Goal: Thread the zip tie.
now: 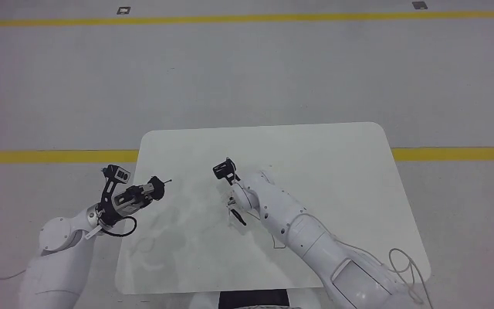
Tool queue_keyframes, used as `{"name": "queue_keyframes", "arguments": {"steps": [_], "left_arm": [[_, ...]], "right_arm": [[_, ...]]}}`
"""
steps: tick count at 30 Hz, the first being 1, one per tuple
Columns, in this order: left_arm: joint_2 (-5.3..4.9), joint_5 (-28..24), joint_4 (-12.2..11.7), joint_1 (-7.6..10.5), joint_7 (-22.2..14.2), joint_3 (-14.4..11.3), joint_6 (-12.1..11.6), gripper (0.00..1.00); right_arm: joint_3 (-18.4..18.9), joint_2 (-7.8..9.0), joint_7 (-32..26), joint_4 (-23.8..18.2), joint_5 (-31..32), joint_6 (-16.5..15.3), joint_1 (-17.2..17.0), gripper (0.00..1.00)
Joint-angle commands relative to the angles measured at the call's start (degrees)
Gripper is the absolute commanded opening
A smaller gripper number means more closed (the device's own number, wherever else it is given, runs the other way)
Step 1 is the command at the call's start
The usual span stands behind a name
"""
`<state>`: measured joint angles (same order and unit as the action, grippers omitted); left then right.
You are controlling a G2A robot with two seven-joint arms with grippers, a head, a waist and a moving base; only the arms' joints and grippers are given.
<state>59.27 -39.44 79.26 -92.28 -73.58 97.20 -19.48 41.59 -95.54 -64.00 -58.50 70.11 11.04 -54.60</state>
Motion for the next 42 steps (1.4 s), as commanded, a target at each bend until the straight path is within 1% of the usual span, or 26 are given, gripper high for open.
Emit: {"name": "queue_keyframes", "arguments": {"steps": [1,6,14,16,18,20,23,28,32,37,42], "left_arm": [[0.00,0.0,0.0,0.00,0.0,0.0,0.0,0.00],[0.00,0.0,0.0,0.00,0.0,0.0,0.0,0.00],[0.00,0.0,0.0,0.00,0.0,0.0,0.0,0.00],[0.00,0.0,0.0,0.00,0.0,0.0,0.0,0.00],[0.00,0.0,0.0,0.00,0.0,0.0,0.0,0.00],[0.00,0.0,0.0,0.00,0.0,0.0,0.0,0.00],[0.00,0.0,0.0,0.00,0.0,0.0,0.0,0.00],[0.00,0.0,0.0,0.00,0.0,0.0,0.0,0.00],[0.00,0.0,0.0,0.00,0.0,0.0,0.0,0.00],[0.00,0.0,0.0,0.00,0.0,0.0,0.0,0.00],[0.00,0.0,0.0,0.00,0.0,0.0,0.0,0.00]], "right_arm": [[0.3,0.06,-0.2,-0.6,0.0,-0.2,-0.1,0.00],[2.1,0.61,-1.1,-3.0,-0.5,-1.0,-1.1,0.00],[4.8,1.89,-2.9,-8.5,0.1,-2.6,-3.8,0.00],[5.6,2.13,-3.1,-9.8,-0.4,-2.9,-4.4,0.00],[6.9,2.42,-3.0,-11.2,-2.4,-3.9,-5.3,0.00],[7.7,2.76,-2.8,-11.9,-2.1,-4.2,-5.8,0.00],[8.6,3.05,-1.8,-13.0,-2.5,-4.4,-6.7,0.00],[10.1,3.68,1.4,-16.0,-3.3,-5.6,-8.8,0.00],[11.7,4.29,3.5,-19.1,-4.5,-7.2,-10.9,0.00],[13.5,5.09,5.2,-22.5,-4.6,-8.0,-13.3,0.00],[13.8,5.54,5.6,-23.4,-3.9,-8.0,-14.5,0.00]]}}
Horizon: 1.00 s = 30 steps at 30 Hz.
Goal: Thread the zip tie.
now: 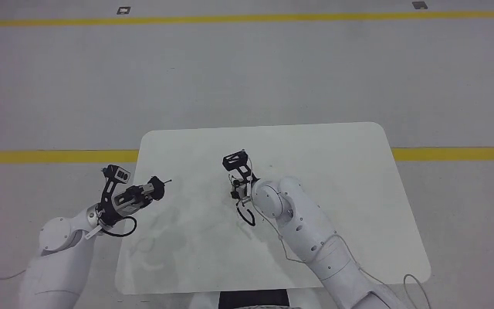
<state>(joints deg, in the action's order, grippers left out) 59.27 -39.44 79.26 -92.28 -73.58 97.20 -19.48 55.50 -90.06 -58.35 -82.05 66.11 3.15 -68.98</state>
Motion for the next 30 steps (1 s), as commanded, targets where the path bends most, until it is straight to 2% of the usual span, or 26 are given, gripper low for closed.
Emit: {"name": "queue_keyframes", "arguments": {"steps": [1,10,30], "left_arm": [[0.00,0.0,0.0,0.00,0.0,0.0,0.0,0.00],[0.00,0.0,0.0,0.00,0.0,0.0,0.0,0.00],[0.00,0.0,0.0,0.00,0.0,0.0,0.0,0.00]], "right_arm": [[-0.2,0.07,-0.2,0.2,0.1,-0.2,-0.1,0.00],[-0.3,0.18,1.5,0.7,0.2,-0.6,-0.6,0.00],[-1.3,0.23,1.0,2.2,-1.1,-0.9,0.5,0.00]]}}
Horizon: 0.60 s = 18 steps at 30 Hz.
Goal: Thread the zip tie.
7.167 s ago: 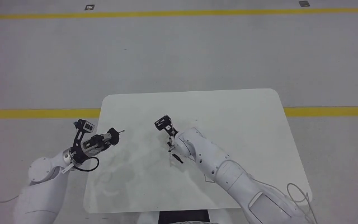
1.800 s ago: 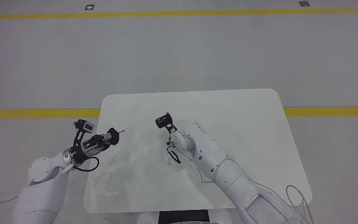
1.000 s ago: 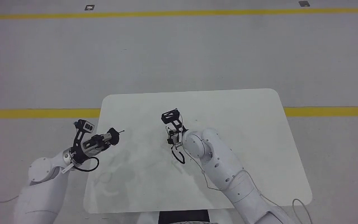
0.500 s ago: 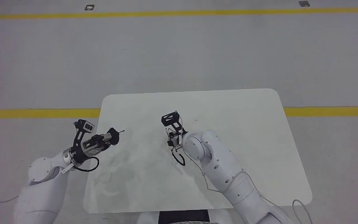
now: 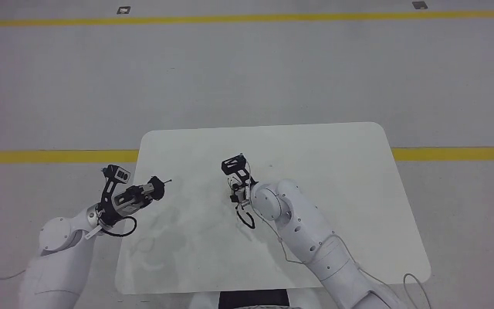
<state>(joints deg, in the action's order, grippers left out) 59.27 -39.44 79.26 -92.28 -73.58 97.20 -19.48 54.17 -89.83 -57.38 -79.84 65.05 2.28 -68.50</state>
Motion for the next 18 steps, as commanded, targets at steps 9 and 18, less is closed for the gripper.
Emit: {"name": "queue_keyframes", "arguments": {"steps": [9,18], "left_arm": [[0.00,0.0,0.0,0.00,0.0,0.0,0.0,0.00],[0.00,0.0,0.0,0.00,0.0,0.0,0.0,0.00]], "right_arm": [[0.1,0.29,2.0,0.2,0.3,0.0,-0.6,0.00],[-0.4,0.51,2.1,0.2,0.4,0.4,-0.3,0.00]]}}
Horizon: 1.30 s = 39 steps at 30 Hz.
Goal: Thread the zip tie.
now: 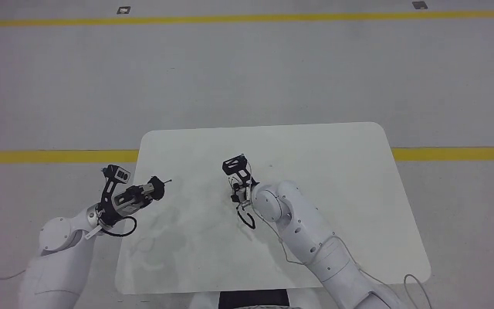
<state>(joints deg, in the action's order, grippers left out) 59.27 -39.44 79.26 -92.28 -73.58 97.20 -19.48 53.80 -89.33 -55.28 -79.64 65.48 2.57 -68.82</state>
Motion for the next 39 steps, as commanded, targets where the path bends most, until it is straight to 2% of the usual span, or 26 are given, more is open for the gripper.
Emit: {"name": "queue_keyframes", "arguments": {"steps": [1,8,18,24,28,39], "left_arm": [[0.00,0.0,0.0,0.00,0.0,0.0,0.0,0.00],[0.00,0.0,0.0,0.00,0.0,0.0,0.0,0.00],[0.00,0.0,0.0,0.00,0.0,0.0,0.0,0.00],[0.00,0.0,0.0,0.00,0.0,0.0,0.0,0.00],[0.00,0.0,0.0,0.00,0.0,0.0,0.0,0.00],[0.00,0.0,0.0,0.00,0.0,0.0,0.0,0.00]], "right_arm": [[-0.1,0.04,0.1,0.0,-0.1,0.2,0.0,0.00],[-0.4,0.20,0.2,0.1,-0.3,0.4,0.2,0.00],[-0.7,0.38,0.4,0.6,-0.8,0.4,0.7,0.09],[-0.9,0.47,0.4,0.9,-1.1,0.5,1.0,0.00],[-1.4,0.51,-0.2,1.2,-0.5,0.9,1.3,0.15],[-4.5,-0.12,0.9,4.8,0.0,1.2,3.5,0.19]]}}
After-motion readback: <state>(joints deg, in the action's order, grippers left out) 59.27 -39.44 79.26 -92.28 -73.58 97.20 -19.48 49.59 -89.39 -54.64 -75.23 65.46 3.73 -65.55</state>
